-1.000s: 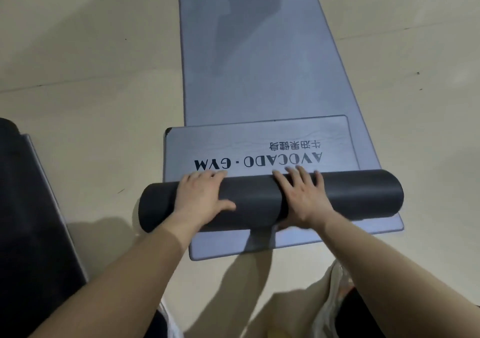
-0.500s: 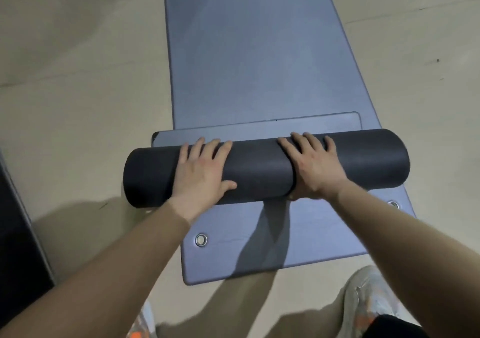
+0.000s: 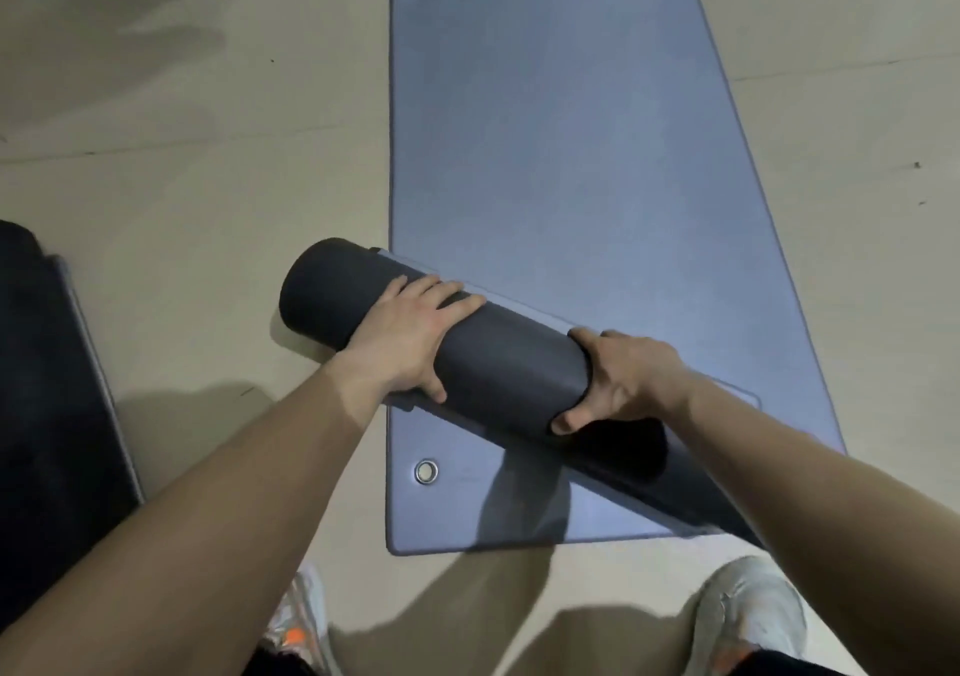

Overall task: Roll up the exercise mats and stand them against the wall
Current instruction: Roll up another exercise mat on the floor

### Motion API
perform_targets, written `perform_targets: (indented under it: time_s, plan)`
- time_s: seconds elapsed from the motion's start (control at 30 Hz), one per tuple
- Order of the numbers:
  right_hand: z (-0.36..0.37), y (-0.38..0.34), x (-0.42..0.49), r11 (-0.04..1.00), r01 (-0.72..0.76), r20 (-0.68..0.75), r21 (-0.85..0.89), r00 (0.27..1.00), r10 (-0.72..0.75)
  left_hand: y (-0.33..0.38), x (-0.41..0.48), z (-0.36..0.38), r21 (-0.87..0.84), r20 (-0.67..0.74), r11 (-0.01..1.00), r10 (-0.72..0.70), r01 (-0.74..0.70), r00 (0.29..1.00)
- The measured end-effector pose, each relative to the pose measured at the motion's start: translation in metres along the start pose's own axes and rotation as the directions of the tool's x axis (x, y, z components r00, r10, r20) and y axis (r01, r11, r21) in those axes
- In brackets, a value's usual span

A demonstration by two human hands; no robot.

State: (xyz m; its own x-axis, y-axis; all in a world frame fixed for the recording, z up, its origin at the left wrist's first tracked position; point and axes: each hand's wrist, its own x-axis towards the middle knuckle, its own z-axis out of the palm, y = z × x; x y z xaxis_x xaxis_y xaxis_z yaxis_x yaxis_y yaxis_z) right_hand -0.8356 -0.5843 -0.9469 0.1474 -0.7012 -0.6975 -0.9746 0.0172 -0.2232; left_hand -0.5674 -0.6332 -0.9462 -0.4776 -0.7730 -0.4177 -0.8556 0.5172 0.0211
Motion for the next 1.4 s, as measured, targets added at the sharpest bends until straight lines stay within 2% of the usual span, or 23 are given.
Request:
perform_targets:
  time_s: [0.07,0.1,0.13,0.17,0.2,0.27,0.3,0.37,0.5,0.57,0.67,0.83,0.93,1.1,1.17,1.27,1.4]
  plan:
    - [0.021,-0.021,-0.013,0.991,-0.036,0.020,0.132,0.999,0.034,0.001,-0.034,0.008,-0.091,-0.041,0.977,-0.197,0.193,0.979]
    - [0.028,-0.031,-0.017,0.976,-0.058,0.033,0.209,0.998,0.053,0.005,-0.054,0.016,-0.194,-0.067,0.929,-0.332,0.314,0.941]
    - [0.033,-0.041,-0.020,0.955,-0.080,0.048,0.286,0.996,0.069,0.012,-0.071,0.025,-0.345,-0.052,0.843,-0.457,0.413,0.888]
    - [0.039,-0.052,-0.021,0.926,-0.094,0.063,0.367,0.995,0.076,0.022,-0.088,0.034,-0.524,0.021,0.708,-0.546,0.474,0.838]
    - [0.046,-0.065,-0.022,0.889,-0.101,0.074,0.447,0.994,0.075,0.031,-0.099,0.044,-0.699,0.153,0.507,-0.583,0.505,0.798]
    - [0.065,-0.094,-0.023,0.793,-0.095,0.083,0.601,0.995,0.057,0.044,-0.113,0.061,-0.855,0.380,0.091,-0.560,0.510,0.736]
    - [0.075,-0.110,-0.023,0.748,-0.094,0.078,0.657,0.995,0.057,0.044,-0.116,0.071,-0.859,0.440,-0.040,-0.567,0.510,0.697]
    - [0.093,-0.139,-0.021,0.691,-0.093,0.050,0.717,0.995,0.082,0.029,-0.115,0.099,-0.867,0.474,-0.174,-0.580,0.468,0.662]
    - [0.097,-0.169,-0.002,0.678,-0.095,0.004,0.729,0.991,0.134,0.004,-0.123,0.090,-0.900,0.434,-0.311,-0.573,0.306,0.695]
    - [0.091,-0.183,0.014,0.661,-0.075,-0.001,0.747,0.994,0.114,-0.015,-0.119,0.092,-0.909,0.409,-0.343,-0.611,0.239,0.678]
    - [0.083,-0.220,0.039,0.681,-0.033,-0.009,0.731,0.998,0.059,-0.044,-0.126,0.095,-0.901,0.408,-0.407,-0.675,0.151,0.615]
    - [0.083,-0.298,0.076,0.709,0.031,0.016,0.705,0.998,-0.059,-0.106,-0.163,0.106,-0.910,0.402,-0.394,-0.766,0.127,0.501]
    - [0.087,-0.351,0.092,0.716,0.073,0.027,0.694,0.991,-0.127,-0.143,-0.191,0.112,-0.923,0.384,-0.328,-0.823,0.201,0.418]
    - [0.102,-0.436,0.107,0.715,0.108,0.044,0.691,0.981,-0.191,-0.187,-0.229,0.116,-0.877,0.220,-0.083,-0.945,0.474,0.241]
    - [0.112,-0.456,0.108,0.698,0.113,0.057,0.707,0.975,-0.215,-0.203,-0.240,0.121,-0.867,0.187,-0.044,-0.952,0.497,0.242]
    - [0.117,-0.463,0.105,0.708,0.121,0.063,0.695,0.971,-0.229,-0.213,-0.250,0.120,-0.857,0.190,-0.011,-0.936,0.515,0.296]
    - [0.099,-0.449,0.080,0.850,0.220,0.007,0.478,0.967,-0.254,-0.190,-0.252,0.100,-0.822,0.191,0.003,-0.940,0.569,0.281]
